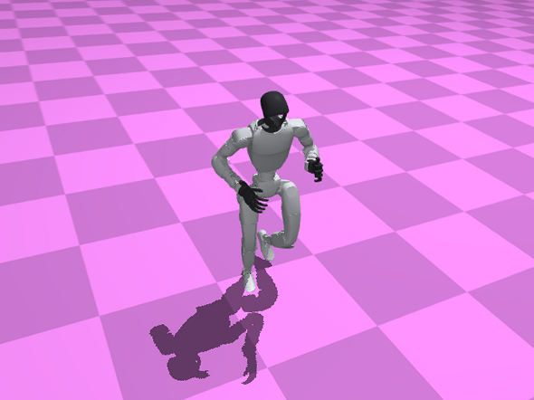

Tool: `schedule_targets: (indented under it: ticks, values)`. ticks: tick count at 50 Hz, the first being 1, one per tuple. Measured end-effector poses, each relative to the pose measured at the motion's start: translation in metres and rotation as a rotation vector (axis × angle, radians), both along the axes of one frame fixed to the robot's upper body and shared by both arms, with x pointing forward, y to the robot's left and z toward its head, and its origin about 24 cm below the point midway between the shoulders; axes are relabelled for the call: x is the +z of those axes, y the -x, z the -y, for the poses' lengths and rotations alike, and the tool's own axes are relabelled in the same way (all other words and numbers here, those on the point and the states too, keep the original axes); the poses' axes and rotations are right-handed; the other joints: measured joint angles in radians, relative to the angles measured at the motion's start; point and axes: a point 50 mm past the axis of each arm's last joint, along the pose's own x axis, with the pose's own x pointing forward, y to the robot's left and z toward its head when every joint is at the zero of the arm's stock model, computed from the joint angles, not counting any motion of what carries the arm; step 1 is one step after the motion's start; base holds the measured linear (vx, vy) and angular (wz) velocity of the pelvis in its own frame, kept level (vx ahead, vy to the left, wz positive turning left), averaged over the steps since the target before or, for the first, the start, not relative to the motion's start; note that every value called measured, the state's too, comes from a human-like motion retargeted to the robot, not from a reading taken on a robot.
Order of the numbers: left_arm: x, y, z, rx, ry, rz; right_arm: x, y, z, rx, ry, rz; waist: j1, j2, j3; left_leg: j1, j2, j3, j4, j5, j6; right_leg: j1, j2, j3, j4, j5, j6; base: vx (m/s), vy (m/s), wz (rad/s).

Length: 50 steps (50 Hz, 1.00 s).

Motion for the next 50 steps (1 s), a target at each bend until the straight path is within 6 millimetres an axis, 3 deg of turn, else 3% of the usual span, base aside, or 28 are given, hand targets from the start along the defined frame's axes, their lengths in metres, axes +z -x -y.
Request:
schedule_targets:
  ticks: [2,5,7,10,12,15,17,18,20,23,25,30,33,35,37,38,40,43,45,47,50]
  values:
    - [-0.034,0.007,-0.015,0.064,0.041,-0.175,0.029,-0.020,-0.024,0.048,-0.069,0.140,0.076,0.020,0.021,-0.086,0.037,0.013,0.110,-0.071,0.022,0.000,0.010,0.046,0.078,-0.060,-0.013,0.74,0.13,-1.46]
    - [-0.070,0.037,-0.038,0.125,0.048,-0.363,0.094,-0.017,-0.063,0.197,-0.167,0.431,0.195,-0.025,-0.016,-0.173,0.016,0.019,0.030,-0.131,0.013,0.033,-0.024,0.119,0.090,-0.050,0.071,0.85,0.14,-1.12]
    - [-0.071,0.049,-0.054,0.118,-0.049,-0.418,0.128,-0.001,-0.068,0.276,-0.197,0.598,0.268,-0.066,-0.064,-0.190,-0.003,0.026,-0.173,-0.121,0.008,0.086,-0.057,0.134,0.027,0.024,0.129,0.93,0.16,-0.25]
    - [-0.074,0.060,-0.054,0.093,-0.083,-0.435,0.144,0.021,-0.073,0.294,-0.218,0.745,0.341,-0.107,-0.102,-0.139,-0.007,0.052,-0.591,-0.013,-0.005,0.183,-0.077,0.138,-0.074,0.193,0.164,0.97,0.18,0.19]
    - [-0.072,0.059,-0.053,0.081,-0.078,-0.438,0.138,0.028,-0.075,0.296,-0.244,0.729,0.351,-0.082,-0.091,-0.063,0.005,0.014,-0.805,0.033,-0.041,0.251,-0.051,0.131,-0.073,0.300,0.142,0.97,0.23,0.23]
    - [-0.066,0.051,-0.043,0.078,-0.062,-0.396,0.115,0.025,-0.082,0.280,-0.250,0.616,0.327,-0.017,-0.036,0.036,0.033,-0.095,-0.871,0.068,-0.061,0.279,-0.006,0.098,0.140,0.347,0.031,0.92,0.24,0.26]
    - [-0.058,0.029,-0.031,0.069,-0.101,-0.326,0.090,0.011,-0.091,0.248,-0.187,0.494,0.318,-0.027,0.008,0.035,0.021,-0.104,-0.723,-0.016,-0.007,0.171,-0.051,0.063,0.447,0.246,-0.045,0.79,0.20,0.14]
    - [-0.051,0.012,-0.024,0.065,-0.152,-0.278,0.073,0.000,-0.094,0.225,-0.126,0.424,0.322,-0.053,0.024,0.005,0.001,-0.092,-0.623,-0.085,0.026,0.085,-0.095,0.055,0.601,0.176,-0.068,0.75,0.17,0.10]
    - [-0.029,-0.020,-0.010,0.082,-0.310,-0.158,0.033,-0.010,-0.095,0.178,-0.178,0.204,0.325,-0.098,0.050,-0.027,-0.027,-0.076,-0.478,-0.199,0.049,-0.062,-0.152,0.051,0.792,0.077,-0.084,0.78,0.16,0.30]
    - [0.013,-0.051,0.017,0.179,-0.617,0.088,-0.022,0.011,-0.063,0.116,-0.282,-0.115,0.268,-0.103,0.006,0.007,-0.035,-0.099,-0.468,-0.236,-0.023,-0.190,-0.169,-0.001,0.748,0.037,-0.022,0.88,0.15,0.81]
    - [0.047,-0.058,0.032,0.250,-0.672,0.240,-0.033,0.030,-0.033,0.110,-0.242,-0.230,0.193,-0.076,-0.014,0.120,-0.039,-0.128,-0.643,-0.171,-0.038,-0.195,-0.143,-0.039,0.528,0.039,-0.015,0.91,0.11,0.84]
    - [0.084,-0.029,0.053,0.125,-0.324,0.454,-0.034,0.064,0.025,0.101,-0.033,-0.359,-0.036,-0.028,-0.115,0.281,-0.046,-0.160,-0.811,0.018,-0.088,-0.162,-0.098,-0.007,-0.102,0.237,0.199,1.00,0.00,0.70]
    - [0.086,-0.012,0.048,-0.034,-0.133,0.454,-0.039,0.060,0.039,0.017,0.009,-0.369,-0.076,-0.019,-0.097,0.315,-0.064,-0.144,-0.676,0.069,-0.069,-0.127,-0.078,0.146,-0.255,0.295,0.230,0.98,-0.13,-0.15]
    - [0.074,-0.003,0.033,-0.071,-0.085,0.404,-0.039,0.049,0.039,0.005,0.006,-0.339,-0.097,-0.009,-0.092,0.220,-0.074,-0.085,-0.392,0.056,-0.060,-0.155,-0.107,0.180,-0.158,0.316,0.224,0.87,0.04,-0.50]
    - [0.060,-0.003,0.010,0.035,-0.080,0.332,-0.035,0.023,0.030,0.025,0.030,-0.287,-0.082,0.038,-0.010,0.154,-0.022,-0.019,-0.137,-0.019,0.018,-0.142,-0.076,0.197,-0.062,0.271,0.112,0.73,0.01,-1.10]
    - [0.048,-0.004,-0.005,0.133,-0.108,0.271,-0.029,0.007,0.023,0.052,0.040,-0.248,-0.080,0.067,0.037,0.115,0.028,0.009,0.008,-0.075,0.032,-0.160,-0.046,0.201,0.057,0.191,0.053,0.70,0.01,-1.22]
    - [0.012,-0.006,-0.031,0.287,-0.131,0.081,-0.014,-0.024,0.004,0.086,0.070,-0.154,-0.065,0.098,0.118,0.033,0.092,0.033,0.237,-0.167,0.041,-0.199,-0.006,0.215,0.286,0.038,-0.022,0.70,0.03,-1.05]
    - [-0.044,0.001,-0.052,0.364,-0.055,-0.193,0.023,-0.060,-0.043,0.094,0.050,0.080,-0.001,0.083,0.134,-0.149,0.109,0.011,0.393,-0.221,0.017,-0.245,0.006,0.228,0.483,-0.099,-0.040,0.74,0.05,-0.55]
    - [-0.062,0.010,-0.058,0.367,-0.059,-0.275,0.054,-0.064,-0.073,0.129,-0.037,0.232,0.068,0.048,0.116,-0.212,0.137,0.017,0.366,-0.245,0.010,-0.195,-0.004,0.226,0.503,-0.151,-0.042,0.86,0.03,0.05]
    - [-0.065,0.018,-0.062,0.332,-0.129,-0.294,0.075,-0.057,-0.095,0.187,-0.122,0.325,0.154,-0.011,0.059,-0.216,0.194,0.071,0.217,-0.260,0.010,-0.094,-0.028,0.197,0.421,-0.150,-0.022,0.96,0.00,0.59]
    - [-0.068,0.023,-0.063,0.233,-0.220,-0.337,0.085,-0.041,-0.112,0.270,-0.138,0.389,0.264,-0.149,-0.081,-0.165,0.221,0.177,-0.177,-0.173,-0.020,0.067,-0.071,0.108,0.213,-0.034,0.036,1.05,0.00,1.25]
